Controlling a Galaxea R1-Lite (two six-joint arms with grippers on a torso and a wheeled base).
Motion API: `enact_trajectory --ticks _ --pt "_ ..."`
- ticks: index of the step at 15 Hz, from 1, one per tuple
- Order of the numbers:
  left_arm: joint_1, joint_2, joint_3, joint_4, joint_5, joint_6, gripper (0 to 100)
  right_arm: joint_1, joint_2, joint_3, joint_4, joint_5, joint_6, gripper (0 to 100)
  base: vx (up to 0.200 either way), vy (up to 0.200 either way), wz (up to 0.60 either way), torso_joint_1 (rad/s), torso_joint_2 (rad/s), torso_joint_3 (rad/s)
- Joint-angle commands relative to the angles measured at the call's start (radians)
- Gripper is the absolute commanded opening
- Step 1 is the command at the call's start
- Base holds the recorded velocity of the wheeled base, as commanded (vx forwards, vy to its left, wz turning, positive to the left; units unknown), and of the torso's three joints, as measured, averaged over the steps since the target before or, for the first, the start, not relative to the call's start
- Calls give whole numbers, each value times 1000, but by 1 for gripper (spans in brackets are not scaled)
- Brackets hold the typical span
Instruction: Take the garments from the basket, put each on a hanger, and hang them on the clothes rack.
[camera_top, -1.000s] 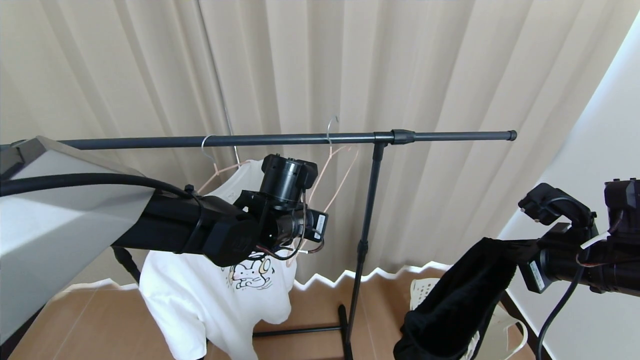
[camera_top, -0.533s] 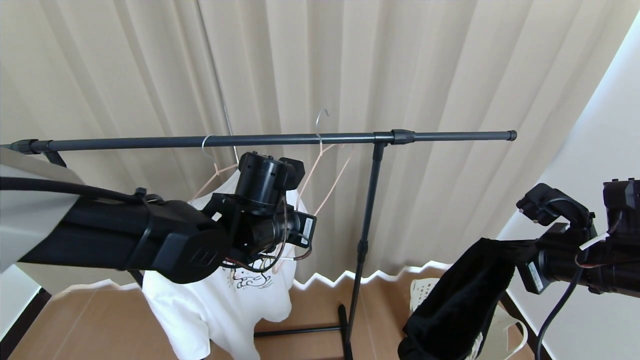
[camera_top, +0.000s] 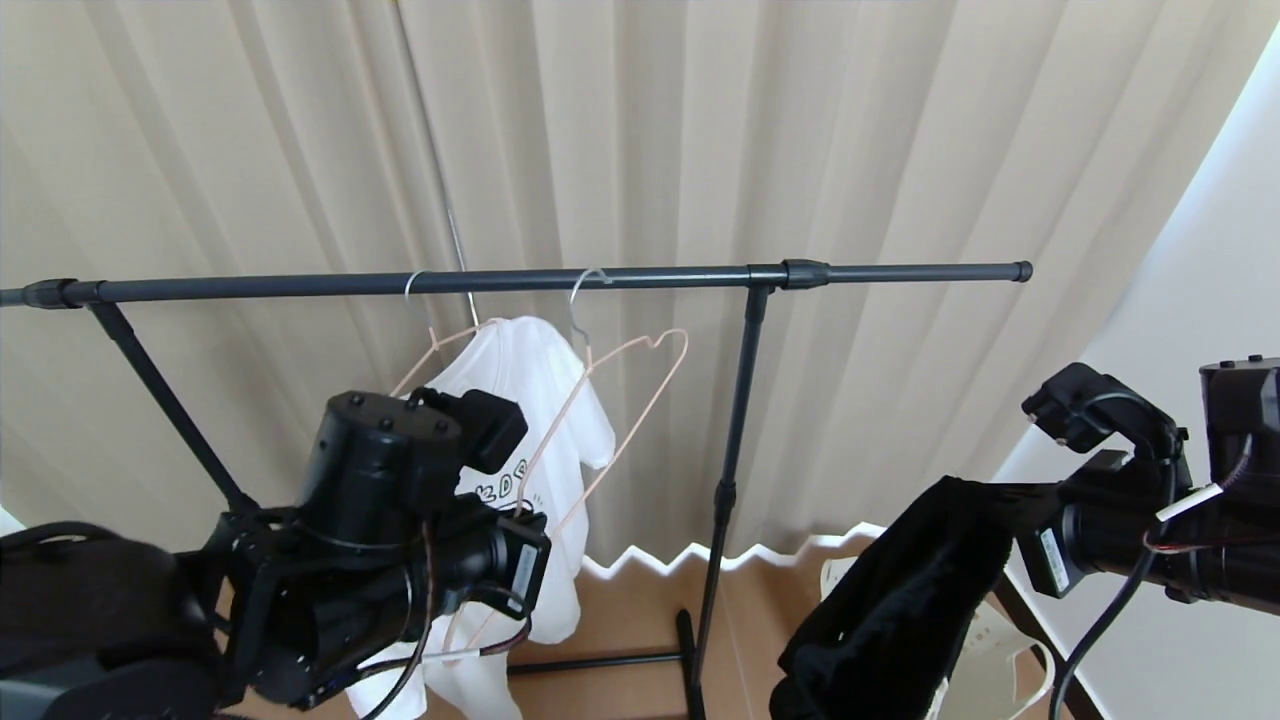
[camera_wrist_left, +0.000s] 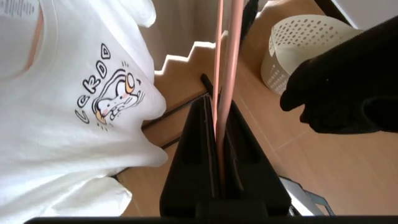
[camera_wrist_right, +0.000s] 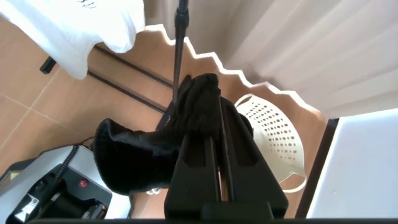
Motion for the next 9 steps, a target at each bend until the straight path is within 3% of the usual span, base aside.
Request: enact_trajectory --ticks 1,6,9 --pt "-10 -103 163 -109 -3 0 0 70 -27 -2 -1 -61 48 0 0 0 0 0 0 0" --pt "-10 -181 278 -149 -56 -1 0 100 -18 -41 -1 -219 56 0 0 0 0 0 0 0" --pt "-4 -244 344 -180 -104 2 0 161 -7 -45 -8 -361 57 0 0 0 0 0 0 0"
